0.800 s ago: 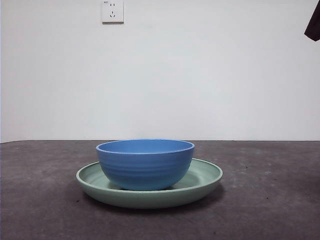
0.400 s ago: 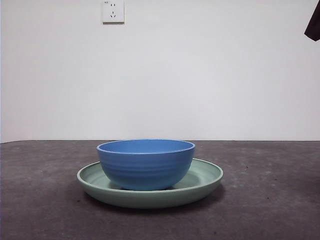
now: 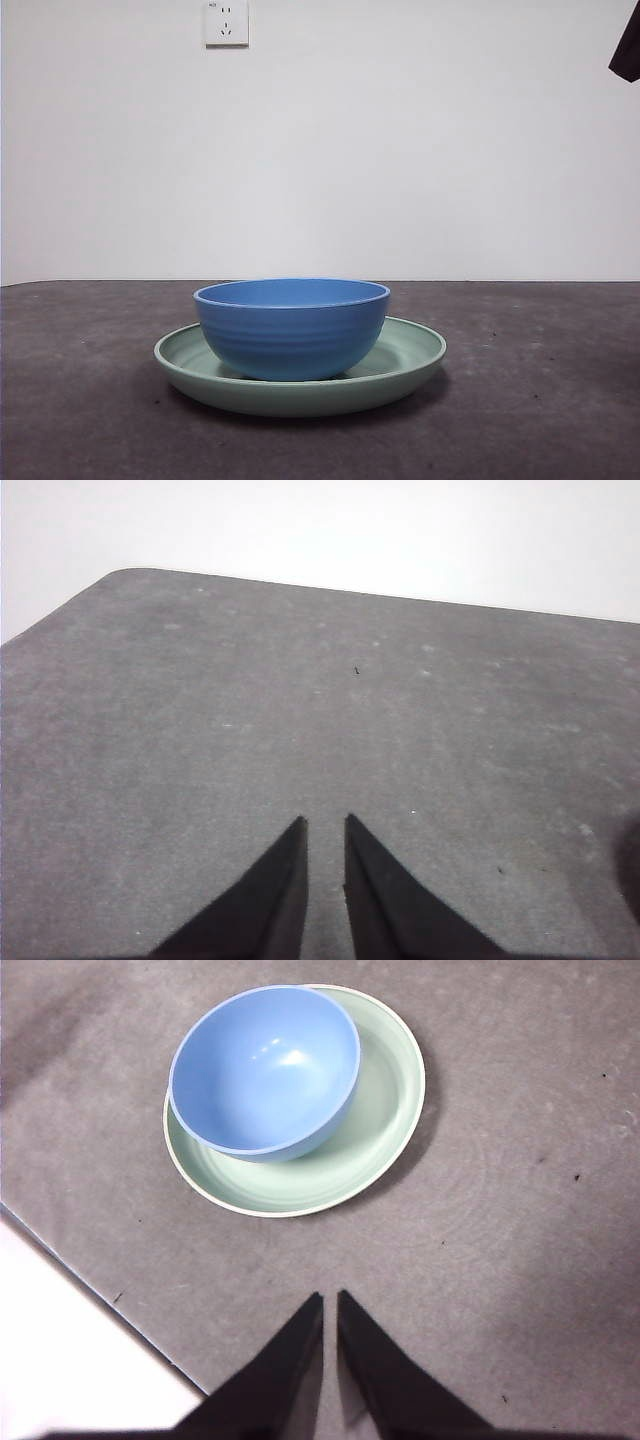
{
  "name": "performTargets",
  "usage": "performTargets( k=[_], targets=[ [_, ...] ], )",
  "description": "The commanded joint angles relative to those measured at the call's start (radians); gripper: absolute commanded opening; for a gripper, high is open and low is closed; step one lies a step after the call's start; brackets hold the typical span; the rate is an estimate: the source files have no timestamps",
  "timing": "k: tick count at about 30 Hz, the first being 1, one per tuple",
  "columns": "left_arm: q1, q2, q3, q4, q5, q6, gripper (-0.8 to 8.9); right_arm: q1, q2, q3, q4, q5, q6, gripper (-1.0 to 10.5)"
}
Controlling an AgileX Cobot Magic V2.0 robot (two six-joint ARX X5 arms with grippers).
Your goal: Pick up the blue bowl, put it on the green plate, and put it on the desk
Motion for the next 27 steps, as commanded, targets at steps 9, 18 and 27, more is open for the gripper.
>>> performTargets(
  k=[9,18,27],
  targets=[
    [0.002,0.000,-0.021,-0.007,0.000,0.008,0.60,-0.081,-0.079,0.005,0.016,0.004,-0.066,0.2],
    [0.002,0.000,-0.021,-0.007,0.000,0.008,0.60,-0.484,-0.263,-0.222,0.408,0.002,-0.190,0.2],
    [0.002,0.000,-0.021,-0.007,0.000,0.008,0.60,-0.651,-0.555,-0.603,0.845,0.006,-0.193,0.2]
  ],
)
